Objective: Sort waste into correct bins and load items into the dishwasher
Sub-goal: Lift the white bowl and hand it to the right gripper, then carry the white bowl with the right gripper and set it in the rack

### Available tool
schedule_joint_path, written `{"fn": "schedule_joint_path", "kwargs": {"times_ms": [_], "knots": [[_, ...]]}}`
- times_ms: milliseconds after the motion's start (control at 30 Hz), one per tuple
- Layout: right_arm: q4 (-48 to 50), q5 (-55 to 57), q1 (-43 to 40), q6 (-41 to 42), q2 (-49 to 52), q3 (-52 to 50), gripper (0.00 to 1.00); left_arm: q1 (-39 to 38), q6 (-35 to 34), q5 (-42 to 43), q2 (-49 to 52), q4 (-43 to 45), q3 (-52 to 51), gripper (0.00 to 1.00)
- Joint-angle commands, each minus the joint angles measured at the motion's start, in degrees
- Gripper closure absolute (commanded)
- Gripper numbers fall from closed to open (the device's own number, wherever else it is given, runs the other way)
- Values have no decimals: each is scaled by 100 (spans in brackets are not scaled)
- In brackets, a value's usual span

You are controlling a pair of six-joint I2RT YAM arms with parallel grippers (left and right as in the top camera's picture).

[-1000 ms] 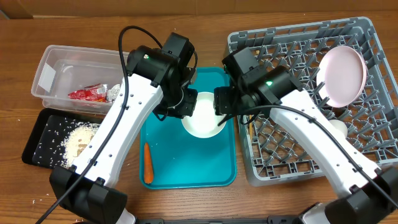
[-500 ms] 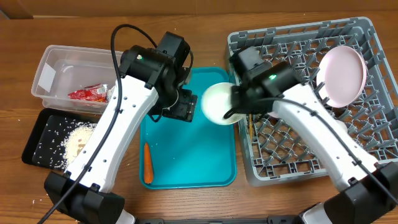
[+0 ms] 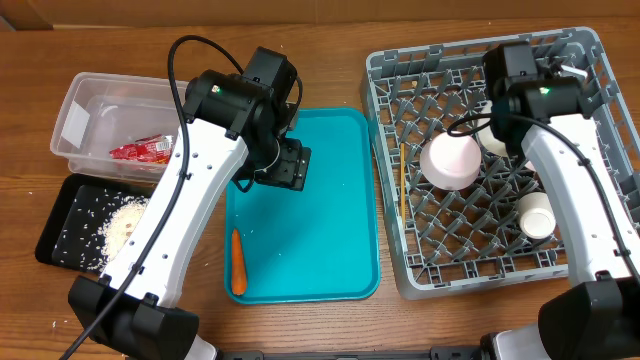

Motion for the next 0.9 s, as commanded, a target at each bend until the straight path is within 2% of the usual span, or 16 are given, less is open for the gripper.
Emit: {"fn": "schedule_joint_path", "kwargs": {"times_ms": [0, 267, 733, 867], "knots": [[0, 1134, -55, 542, 48, -282, 96, 24, -22, -57, -131, 22, 111, 20], [52, 1397, -63, 680, 546, -437, 96, 37, -20, -74, -131, 214, 111, 16], [807, 2341, -66, 634, 1318, -442, 96, 37, -13, -79, -131, 369, 111, 10], [1180, 2352, -59, 144, 1471, -442, 96, 37, 7, -81, -131, 374, 111, 10]]}}
